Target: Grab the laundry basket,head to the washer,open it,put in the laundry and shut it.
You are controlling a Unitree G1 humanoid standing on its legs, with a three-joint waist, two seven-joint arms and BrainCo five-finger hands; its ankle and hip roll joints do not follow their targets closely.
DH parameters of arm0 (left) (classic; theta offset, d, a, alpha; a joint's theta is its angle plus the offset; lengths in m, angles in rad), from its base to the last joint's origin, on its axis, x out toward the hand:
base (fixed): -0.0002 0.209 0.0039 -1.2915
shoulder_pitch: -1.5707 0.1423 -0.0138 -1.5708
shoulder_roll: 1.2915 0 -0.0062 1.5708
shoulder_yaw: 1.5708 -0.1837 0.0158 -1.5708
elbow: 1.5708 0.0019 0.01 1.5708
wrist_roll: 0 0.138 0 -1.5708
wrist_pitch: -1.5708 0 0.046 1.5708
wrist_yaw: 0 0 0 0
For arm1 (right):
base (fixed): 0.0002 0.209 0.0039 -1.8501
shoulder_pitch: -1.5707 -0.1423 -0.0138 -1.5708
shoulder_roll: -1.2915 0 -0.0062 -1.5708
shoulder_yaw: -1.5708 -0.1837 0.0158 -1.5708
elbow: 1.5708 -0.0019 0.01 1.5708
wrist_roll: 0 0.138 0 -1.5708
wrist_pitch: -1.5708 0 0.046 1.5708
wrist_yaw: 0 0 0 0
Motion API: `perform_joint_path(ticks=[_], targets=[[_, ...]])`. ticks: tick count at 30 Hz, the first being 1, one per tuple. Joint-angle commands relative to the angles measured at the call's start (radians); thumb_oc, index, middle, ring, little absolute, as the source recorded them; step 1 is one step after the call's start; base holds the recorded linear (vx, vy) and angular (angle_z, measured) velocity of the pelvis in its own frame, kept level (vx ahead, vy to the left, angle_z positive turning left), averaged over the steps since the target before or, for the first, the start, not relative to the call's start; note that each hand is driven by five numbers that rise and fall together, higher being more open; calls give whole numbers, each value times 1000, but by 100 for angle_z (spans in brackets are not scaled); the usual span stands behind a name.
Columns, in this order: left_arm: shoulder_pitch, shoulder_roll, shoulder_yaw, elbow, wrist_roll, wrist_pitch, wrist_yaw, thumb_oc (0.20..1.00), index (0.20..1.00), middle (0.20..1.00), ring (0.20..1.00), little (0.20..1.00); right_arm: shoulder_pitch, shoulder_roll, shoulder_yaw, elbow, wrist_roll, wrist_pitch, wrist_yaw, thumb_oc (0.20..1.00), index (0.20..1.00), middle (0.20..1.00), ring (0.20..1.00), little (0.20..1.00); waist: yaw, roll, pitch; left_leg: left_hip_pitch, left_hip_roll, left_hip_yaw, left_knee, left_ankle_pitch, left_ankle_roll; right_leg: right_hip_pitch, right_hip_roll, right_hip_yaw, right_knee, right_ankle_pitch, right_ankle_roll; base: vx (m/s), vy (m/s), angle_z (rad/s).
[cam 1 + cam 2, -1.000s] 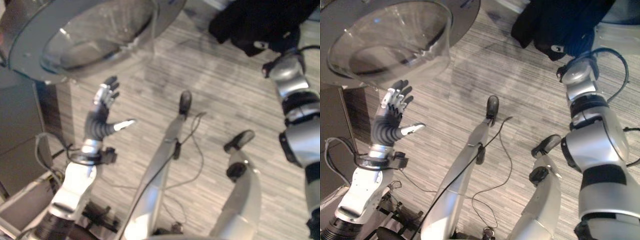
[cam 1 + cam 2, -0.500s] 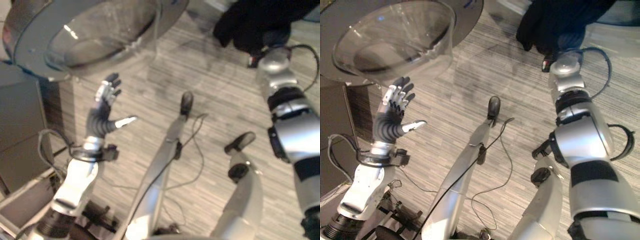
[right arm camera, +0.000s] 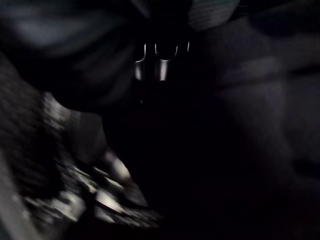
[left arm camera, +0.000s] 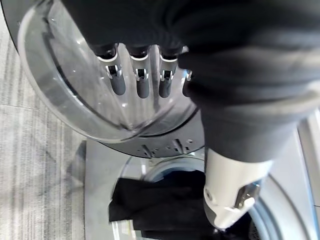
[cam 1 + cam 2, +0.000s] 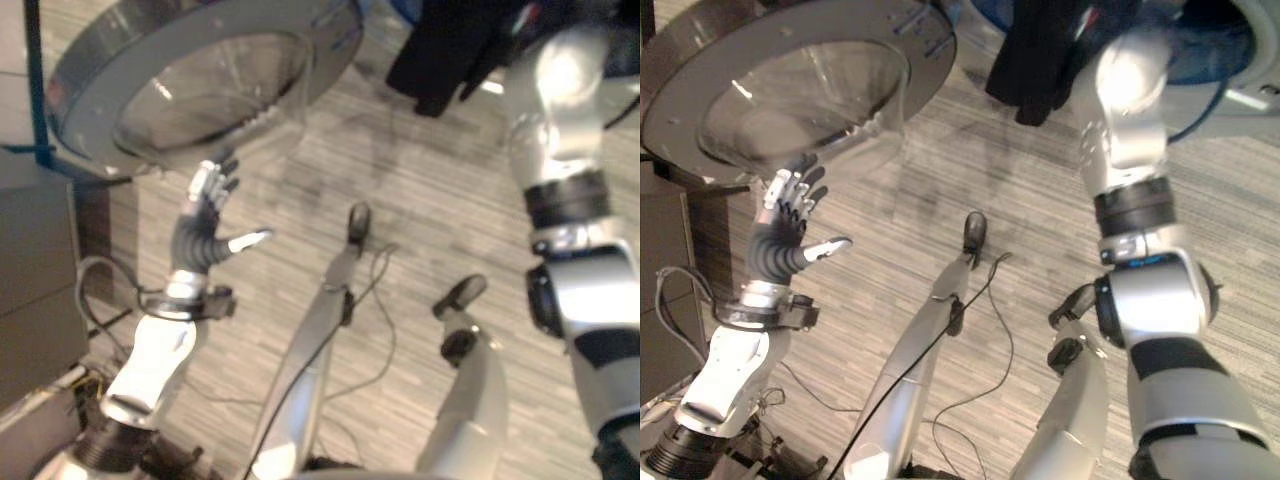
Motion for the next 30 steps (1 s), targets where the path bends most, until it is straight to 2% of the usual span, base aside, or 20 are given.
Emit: perform_joint_path(ticks=[1, 2, 4, 5, 6, 7, 8, 9, 10, 12, 13, 14, 17, 21, 22, 23, 24, 27, 28, 30], targets=[[38, 32, -27, -32, -37, -48, 5, 1000, 1000, 1000, 1000, 1000, -135, -115, 64, 42, -119, -5, -125, 200, 200, 200, 200, 200, 46, -9, -70, -23, -41, -20, 15, -125, -9, 156, 70, -42, -135, -49, -6, 8, 5, 8], [43, 41, -23, -39, -40, -50, 9, 1000, 1000, 1000, 1000, 1000, -184, -172, 120, 162, -124, 52, -146, 200, 200, 200, 200, 200, 58, -8, -78, -22, -44, -25, 18, -123, -9, 156, 67, -42, -124, -55, -9, 9, 5, 10], [45, 40, -21, -44, -41, -50, 13, 1000, 1000, 1000, 1000, 1000, -221, -190, 164, 243, -114, 78, -136, 200, 200, 200, 200, 200, 63, -6, -79, -24, -44, -26, 22, -125, -8, 151, 65, -41, -117, -58, -11, 9, 9, 11], [49, 44, -13, -49, -34, -47, 21, 1000, 1000, 1000, 1000, 1000, -246, -204, 227, 375, -136, 145, -121, 200, 200, 200, 200, 200, 68, -5, -80, -29, -43, -25, 25, -127, -6, 141, 62, -40, -103, -61, -13, 9, 11, 9], [49, 42, -13, -51, -34, -46, 22, 1000, 1000, 1000, 1000, 1000, -258, -203, 235, 386, -135, 146, -118, 200, 200, 200, 200, 200, 68, -3, -81, -31, -43, -25, 26, -127, -5, 138, 61, -39, -101, -62, -13, 5, 11, 8], [50, 39, -8, -55, -31, -45, 24, 1000, 1000, 1000, 1000, 1000, -258, -195, 267, 446, -148, 174, -86, 438, 438, 438, 438, 438, 67, -1, -79, -34, -42, -22, 27, -127, -5, 134, 61, -40, -99, -62, -14, -3, 9, 5], [42, 38, -1, -54, -27, -44, 24, 1000, 1000, 1000, 1000, 1000, -241, -185, 306, 524, -157, 214, -27, 1000, 1000, 1000, 1000, 1000, 68, -2, -75, -36, -40, -19, 27, -128, -5, 129, 59, -42, -97, -60, -13, -6, 15, 4], [39, 33, 0, -57, -25, -45, 23, 1000, 1000, 1000, 1000, 1000, -246, -174, 318, 572, -131, 217, 15, 1000, 1000, 1000, 1000, 1000, 69, 0, -75, -38, -39, -17, 25, -129, -5, 126, 58, -42, -97, -60, -13, 0, 0, 0], [34, 20, 14, -65, -15, -44, 23, 1000, 1000, 1000, 1000, 1000, -242, -141, 357, 640, -80, 219, 103, 1000, 1000, 1000, 1000, 1000, 63, 1, -68, -43, -35, -10, 23, -129, -6, 116, 59, -39, -98, -56, -12, 0, 0, 0], [35, 9, 23, -66, -10, -41, 18, 1000, 1000, 1000, 1000, 1000, -207, -105, 365, 661, -30, 206, 168, 1000, 1000, 1000, 1000, 1000, 54, 2, -64, -49, -31, 1, 20, -127, -6, 103, 62, -32, -101, -50, -11, 0, 0, 0], [34, 3, 25, -59, -13, -38, 6, 1000, 1000, 1000, 1000, 1000, -165, -79, 374, 647, 25, 184, 246, 1000, 1000, 1000, 1000, 1000, 47, -1, -62, -56, -28, 7, 21, -127, -7, 94, 64, -25, -105, -46, -11, -5, 13, -5], [35, 3, 25, -59, -13, -38, 5, 1000, 1000, 1000, 1000, 1000, -165, -80, 374, 647, 26, 184, 247, 1000, 1000, 1000, 1000, 1000, 48, -1, -63, -57, -28, 7, 21, -127, -7, 93, 64, -24, -105, -46, -11, -2, 6, -6], [53, 2, 31, -58, -11, -41, -26, 1000, 1000, 1000, 1000, 1000, -116, -81, 446, 559, 38, 147, 342, 1000, 1000, 1000, 1000, 1000, 45, -9, -60, -57, -22, 15, 16, -124, -7, 87, 65, -20, -108, -37, -10, -1, 0, -7], [75, -1, 35, -62, -14, -44, -35, 1000, 1000, 1000, 1000, 1000, -64, -101, 451, 406, 3, 99, 318, 1000, 1000, 1000, 1000, 1000, 32, -14, -56, -51, -18, 20, 18, -125, -4, 87, 66, -11, -108, -30, -9, -3, 4, -2], [76, -7, 32, -54, -8, -42, -36, 1000, 1000, 1000, 1000, 1000, -8, -116, 408, 260, -11, 55, 286, 1000, 1000, 1000, 1000, 1000, 22, -14, -52, -44, -18, 21, 20, -126, -1, 94, 67, -8, -111, -25, -9, -9, 6, -9], [77, -3, 29, -53, -8, -42, -36, 1000, 1000, 1000, 1000, 1000, 10, -119, 398, 243, -17, 59, 279, 1000, 1000, 1000, 1000, 1000, 24, -17, -53, -42, -18, 21, 20, -126, -1, 96, 67, -9, -112, -25, -8, -18, 13, -9], [73, -6, 31, -45, -3, -44, -37, 1000, 1000, 1000, 1000, 1000, 69, -127, 361, 94, -73, 30, 249, 1000, 1000, 1000, 1000, 1000, 9, -17, -48, -35, -18, 21, 20, -126, 2, 102, 68, -7, -114, -20, -8, -16, 6, -6], [78, 8, 37, -41, 2, -55, -41, 1000, 1000, 1000, 1000, 1000, 196, -132, 297, -121, -188, 34, 224, 1000, 1000, 1000, 1000, 1000, -3, -24, -44, -15, -18, 20, 16, -124, 4, 126, 70, -10, -125, -18, -8, -23, -3, -3], [79, 9, 36, -42, 2, -55, -41, 1000, 1000, 1000, 1000, 1000, 201, -132, 294, -126, -190, 36, 223, 1000, 1000, 1000, 1000, 1000, -3, -25, -44, -14, -19, 20, 16, -124, 4, 127, 70, -11, -125, -18, -8, -31, -2, -5], [95, 10, 45, -52, 8, -55, -40, 1000, 1000, 1000, 1000, 1000, 323, -106, 249, -288, -280, 31, 225, 1000, 1000, 1000, 1000, 1000, -26, -31, -39, -3, -17, 21, 14, -122, 4, 145, 74, -14, -136, -11, -7, -32, -1, -5]])
